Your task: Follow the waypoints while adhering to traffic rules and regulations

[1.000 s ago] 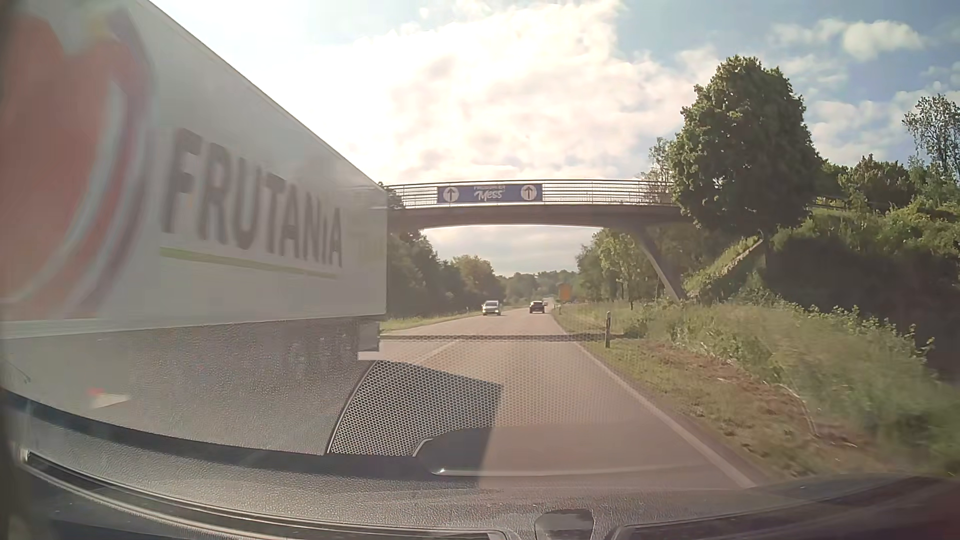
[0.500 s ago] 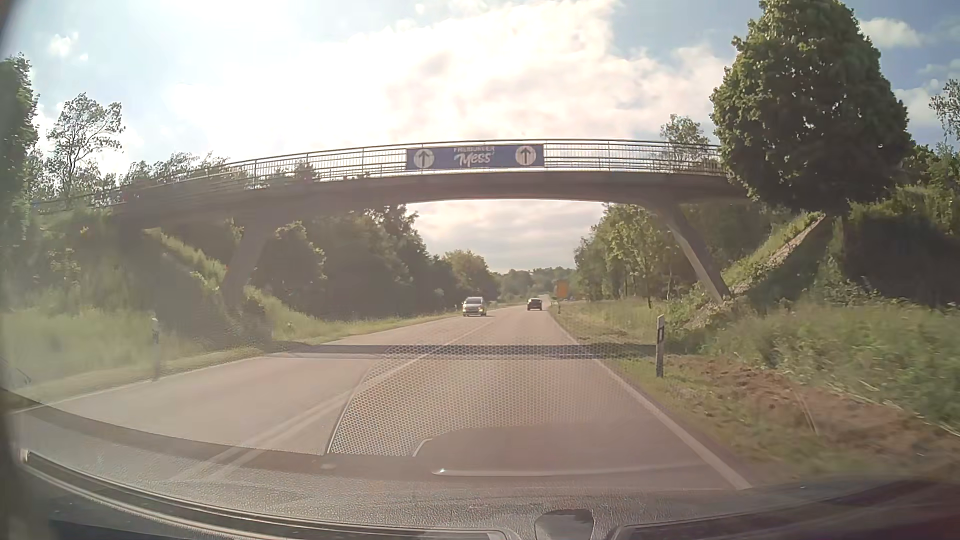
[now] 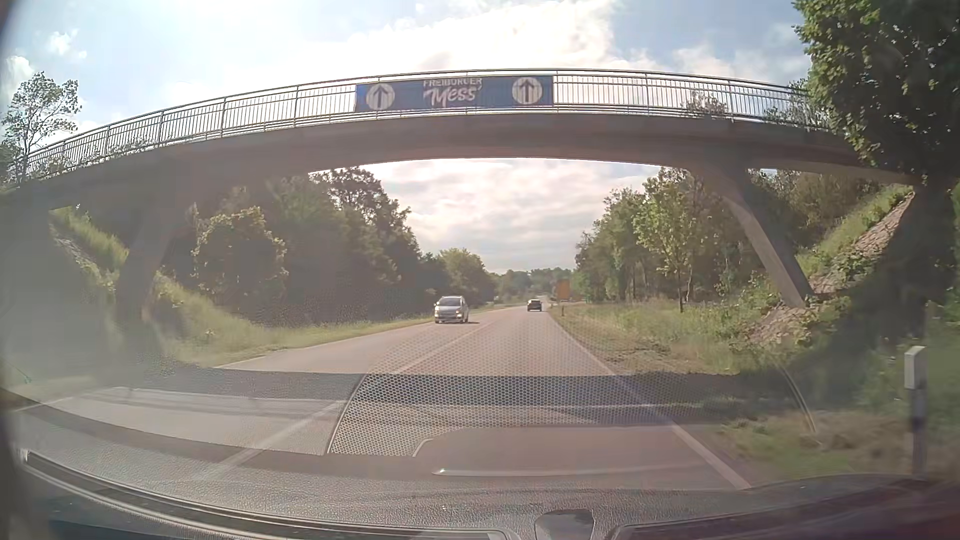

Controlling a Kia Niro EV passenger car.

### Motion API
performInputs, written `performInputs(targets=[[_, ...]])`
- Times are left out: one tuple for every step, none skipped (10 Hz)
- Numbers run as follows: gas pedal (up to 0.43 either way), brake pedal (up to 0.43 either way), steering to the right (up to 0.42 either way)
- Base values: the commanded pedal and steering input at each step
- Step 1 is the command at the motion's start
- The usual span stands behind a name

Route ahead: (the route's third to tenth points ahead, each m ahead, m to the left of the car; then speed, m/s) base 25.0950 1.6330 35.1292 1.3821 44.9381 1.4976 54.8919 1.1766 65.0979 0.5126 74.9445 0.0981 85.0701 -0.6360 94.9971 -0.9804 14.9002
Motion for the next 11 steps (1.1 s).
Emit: performInputs(targets=[[0.197,0.000,0.002],[0.197,0.000,0.002],[0.197,0.000,0.002],[0.197,0.000,0.002],[0.197,0.000,0.002],[0.197,0.000,0.002],[0.197,0.000,0.002],[0.197,0.000,0.001],[0.197,0.000,0.002],[0.197,0.000,0.002],[0.197,0.000,0.001]])
